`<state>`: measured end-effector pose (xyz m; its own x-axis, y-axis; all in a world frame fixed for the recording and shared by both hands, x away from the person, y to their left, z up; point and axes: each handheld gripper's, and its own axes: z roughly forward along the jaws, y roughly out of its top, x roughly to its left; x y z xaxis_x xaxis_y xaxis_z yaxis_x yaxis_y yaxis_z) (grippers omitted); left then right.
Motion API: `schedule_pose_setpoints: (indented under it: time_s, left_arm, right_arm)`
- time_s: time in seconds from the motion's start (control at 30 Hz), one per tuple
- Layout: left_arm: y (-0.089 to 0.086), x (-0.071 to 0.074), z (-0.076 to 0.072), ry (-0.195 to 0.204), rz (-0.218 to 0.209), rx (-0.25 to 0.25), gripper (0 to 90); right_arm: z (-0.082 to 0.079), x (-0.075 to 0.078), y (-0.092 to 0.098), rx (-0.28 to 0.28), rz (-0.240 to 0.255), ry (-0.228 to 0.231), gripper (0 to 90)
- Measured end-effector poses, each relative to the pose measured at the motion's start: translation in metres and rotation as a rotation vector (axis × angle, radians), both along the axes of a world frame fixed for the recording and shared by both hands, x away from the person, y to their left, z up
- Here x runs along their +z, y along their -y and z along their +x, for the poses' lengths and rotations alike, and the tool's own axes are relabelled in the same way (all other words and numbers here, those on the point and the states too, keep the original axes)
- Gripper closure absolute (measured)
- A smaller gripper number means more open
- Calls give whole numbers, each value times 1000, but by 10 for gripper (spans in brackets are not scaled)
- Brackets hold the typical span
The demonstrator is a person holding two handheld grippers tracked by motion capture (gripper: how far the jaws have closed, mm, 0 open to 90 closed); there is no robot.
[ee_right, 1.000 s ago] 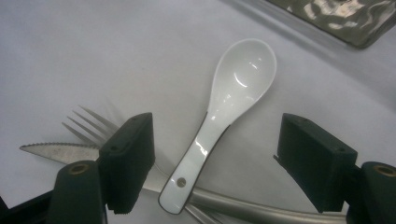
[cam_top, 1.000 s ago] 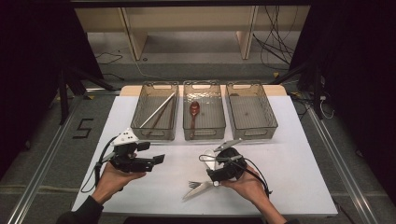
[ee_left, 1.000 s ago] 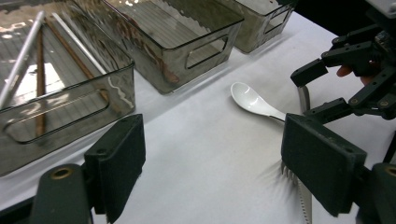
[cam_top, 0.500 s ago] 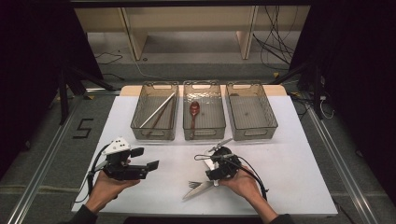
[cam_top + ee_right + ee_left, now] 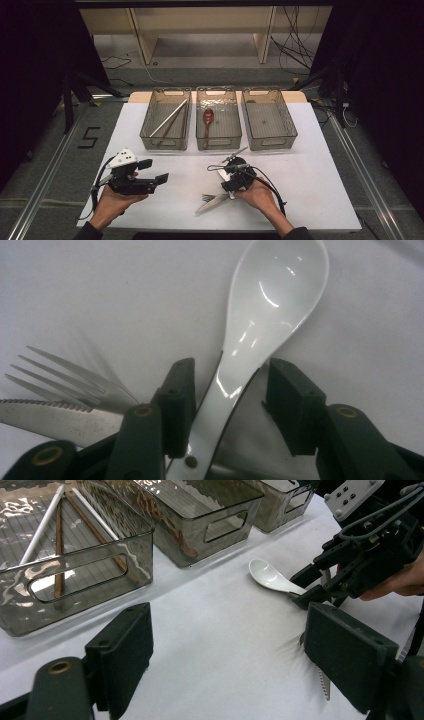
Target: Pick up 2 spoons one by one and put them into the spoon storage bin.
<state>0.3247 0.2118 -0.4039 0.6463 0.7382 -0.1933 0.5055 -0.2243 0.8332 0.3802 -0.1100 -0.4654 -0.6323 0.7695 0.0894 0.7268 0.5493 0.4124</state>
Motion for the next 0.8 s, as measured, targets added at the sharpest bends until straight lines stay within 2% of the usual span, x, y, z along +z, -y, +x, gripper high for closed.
schedule_pose_setpoints:
  time_s: [0.2,0.33,0.47,0.53,0.6,0.67,0.8]
  left_arm:
    - [1,-1,0,2,7,-4,193]
    - [1,-2,0,2,11,-4,194]
    - [1,-1,0,7,12,-3,197]
    - [1,-2,0,9,15,-4,197]
    - [1,-2,0,10,16,-3,198]
    - [1,-1,0,11,16,-3,198]
    - [1,-2,0,12,21,-6,198]
  right_arm:
    - [1,0,1,-14,-8,4,655]
    - [3,0,3,-26,-17,11,740]
    - [4,0,4,-27,-15,9,760]
    - [4,1,4,-22,-1,9,792]
    - [3,4,5,-21,36,11,856]
    - [3,5,5,-16,11,22,857]
    - [5,4,7,-13,13,16,858]
